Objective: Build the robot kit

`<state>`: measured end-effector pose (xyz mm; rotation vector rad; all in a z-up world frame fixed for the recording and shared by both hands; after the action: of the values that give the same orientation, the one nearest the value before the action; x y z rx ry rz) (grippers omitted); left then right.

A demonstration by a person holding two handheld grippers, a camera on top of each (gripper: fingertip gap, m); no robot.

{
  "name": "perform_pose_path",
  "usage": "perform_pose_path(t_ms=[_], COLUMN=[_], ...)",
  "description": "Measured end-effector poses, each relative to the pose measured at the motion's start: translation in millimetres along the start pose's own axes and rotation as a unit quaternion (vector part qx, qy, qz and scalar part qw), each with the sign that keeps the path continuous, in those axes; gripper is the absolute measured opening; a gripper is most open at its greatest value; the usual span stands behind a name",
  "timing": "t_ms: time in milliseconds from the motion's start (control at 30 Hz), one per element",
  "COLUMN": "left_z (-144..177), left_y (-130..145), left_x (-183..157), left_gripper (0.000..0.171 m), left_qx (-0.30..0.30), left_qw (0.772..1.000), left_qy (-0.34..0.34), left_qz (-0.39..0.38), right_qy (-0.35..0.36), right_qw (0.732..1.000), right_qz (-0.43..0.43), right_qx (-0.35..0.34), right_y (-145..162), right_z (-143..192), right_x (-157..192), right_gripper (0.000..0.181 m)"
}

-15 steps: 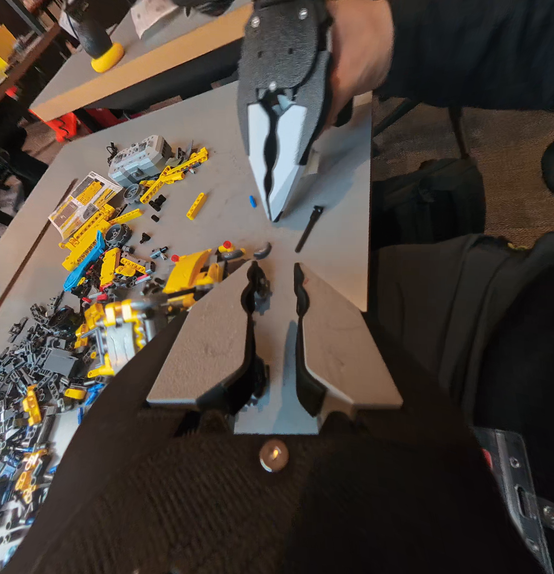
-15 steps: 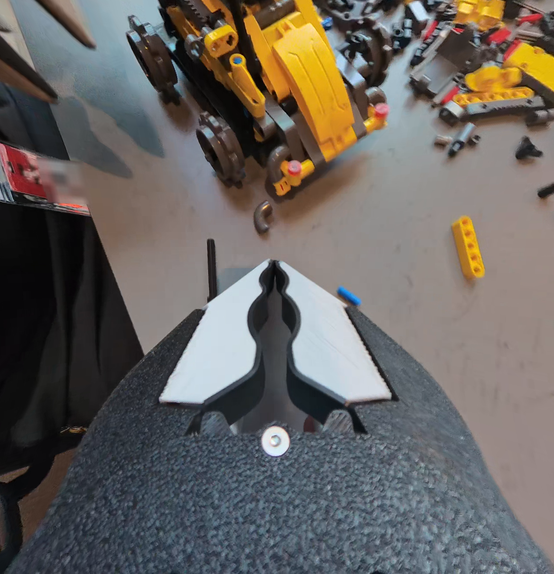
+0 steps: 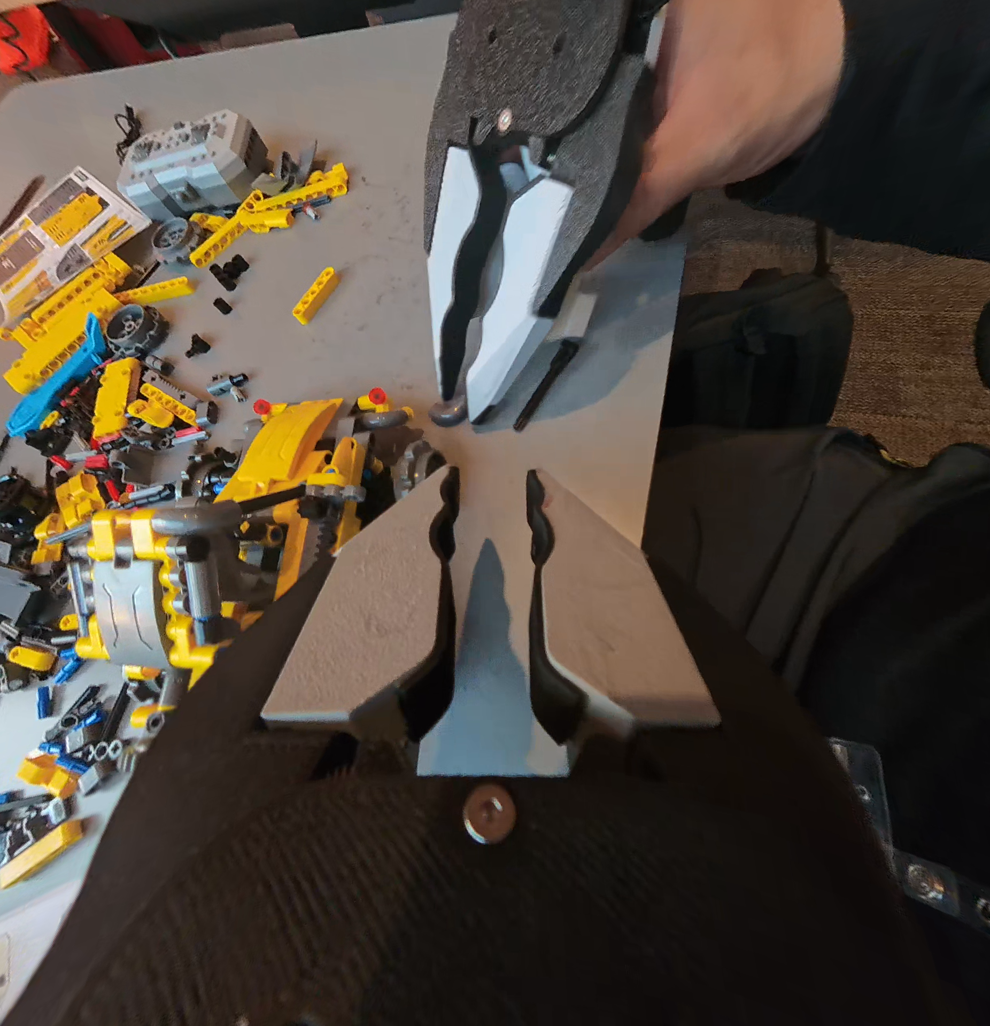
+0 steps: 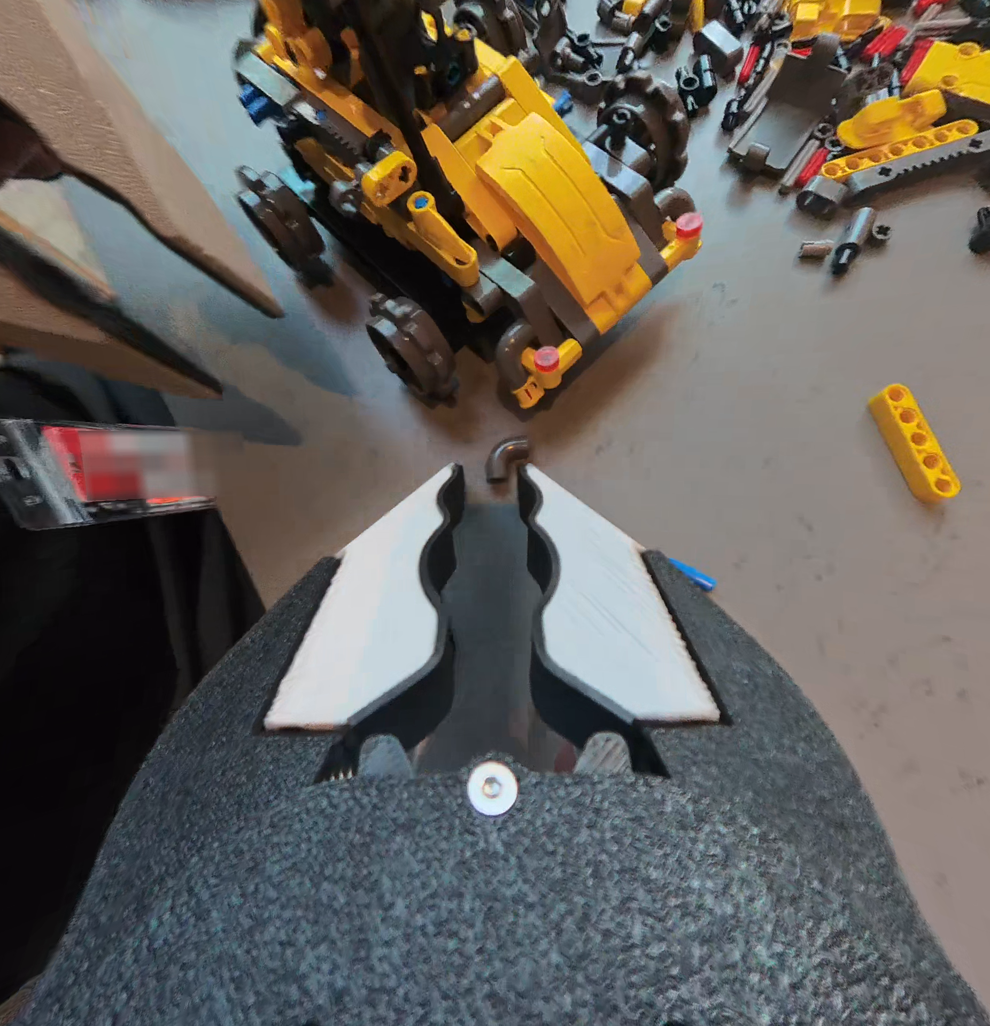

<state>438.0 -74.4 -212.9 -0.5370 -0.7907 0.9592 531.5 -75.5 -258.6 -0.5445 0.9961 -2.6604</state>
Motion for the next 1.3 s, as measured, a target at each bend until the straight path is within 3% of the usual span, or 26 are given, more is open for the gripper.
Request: perform_pose_path(t_ms=[267,500,600,733,833,967,1167,1300], left_z=[9,-14,-31,-53,-80,-113,-137,-147], left_y=[3,9,-13,-60,-75,-60,-45,-40], left_x=[-12,-57,-51,-13,14,31,43,38], left_gripper=[0.021,0.014,0.015,0.016,0.013,0.023,0.023,0.0], left_qx=[-0.001,-0.002,-0.003,-0.008,0.042,0.164,0.253,0.269], left_qw=[1.0,0.995,0.993,0.997,0.999,0.985,0.963,0.957], left_qy=[0.009,0.033,0.017,-0.012,-0.007,0.049,0.091,0.106], left_qz=[0.028,0.093,0.113,0.075,0.035,0.02,0.014,0.006], right_qy=[0.024,0.065,0.076,0.061,0.047,0.05,0.014,-0.002], right_qw=[1.0,0.99,0.983,0.981,0.985,0.989,0.989,0.986], right_qz=[0.008,-0.09,-0.124,-0.14,-0.128,-0.105,-0.111,-0.114], right_qx=[0.001,-0.088,-0.115,-0.12,-0.107,-0.096,-0.101,-0.118], right_y=[0,30,46,59,65,66,66,65], right_z=[-2,73,93,96,91,88,90,94], right_x=[-9,-60,-79,-88,-83,-80,-76,-74], right_gripper=[0.009,0.009,0.009,0.009,0.008,0.009,0.008,0.008])
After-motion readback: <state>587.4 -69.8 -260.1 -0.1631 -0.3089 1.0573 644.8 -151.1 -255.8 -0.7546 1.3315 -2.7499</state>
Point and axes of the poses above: each gripper's, where its closed fingertips meet, z back along the fingers, y out of its underside, x = y × z across the jaws, the point moved 3 cm from there along z, back along the fingers, and after that the axes turned 11 degrees about -z, right-handed, at the moved point
